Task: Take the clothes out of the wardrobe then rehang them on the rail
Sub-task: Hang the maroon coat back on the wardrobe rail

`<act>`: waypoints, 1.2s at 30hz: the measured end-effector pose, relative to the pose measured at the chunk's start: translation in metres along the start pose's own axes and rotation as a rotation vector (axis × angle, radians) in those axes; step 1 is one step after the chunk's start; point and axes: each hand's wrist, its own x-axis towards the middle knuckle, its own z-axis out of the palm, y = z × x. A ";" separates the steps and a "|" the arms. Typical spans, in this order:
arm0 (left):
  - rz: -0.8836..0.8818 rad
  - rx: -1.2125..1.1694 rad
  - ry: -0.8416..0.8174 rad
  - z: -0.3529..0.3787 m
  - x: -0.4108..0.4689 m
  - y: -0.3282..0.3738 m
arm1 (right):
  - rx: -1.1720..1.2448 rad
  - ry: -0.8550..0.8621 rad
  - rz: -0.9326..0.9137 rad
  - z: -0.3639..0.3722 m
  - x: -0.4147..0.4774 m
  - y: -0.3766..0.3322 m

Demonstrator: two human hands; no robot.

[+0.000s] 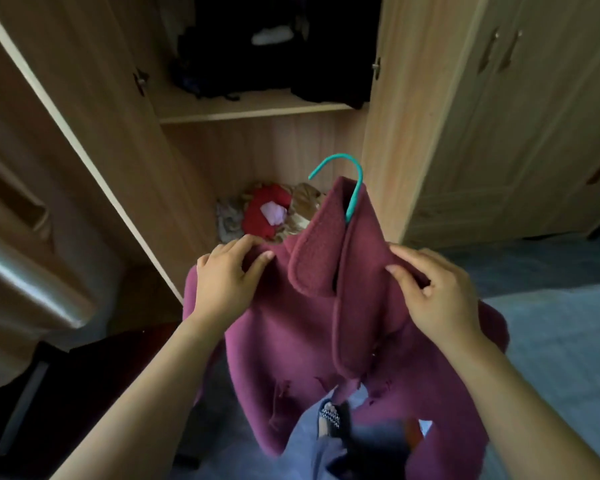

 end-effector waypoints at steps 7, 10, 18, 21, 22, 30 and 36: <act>-0.046 0.058 0.082 0.020 0.181 -0.061 | 0.097 -0.076 -0.128 0.106 0.186 0.061; -0.060 0.097 0.158 0.021 0.258 -0.080 | 0.137 -0.051 -0.167 0.145 0.263 0.074; -0.043 0.051 0.301 0.014 0.445 -0.142 | 0.164 0.030 -0.239 0.238 0.443 0.084; 0.051 0.007 0.331 -0.003 0.532 -0.171 | 0.136 0.135 -0.244 0.268 0.517 0.068; 0.084 -0.009 0.335 -0.011 0.560 -0.179 | 0.131 0.166 -0.237 0.275 0.540 0.062; 0.303 -0.012 0.542 -0.101 0.770 -0.208 | 0.145 0.361 -0.314 0.312 0.742 0.007; 0.381 0.003 0.648 -0.158 0.896 -0.214 | 0.060 0.509 -0.326 0.308 0.877 -0.021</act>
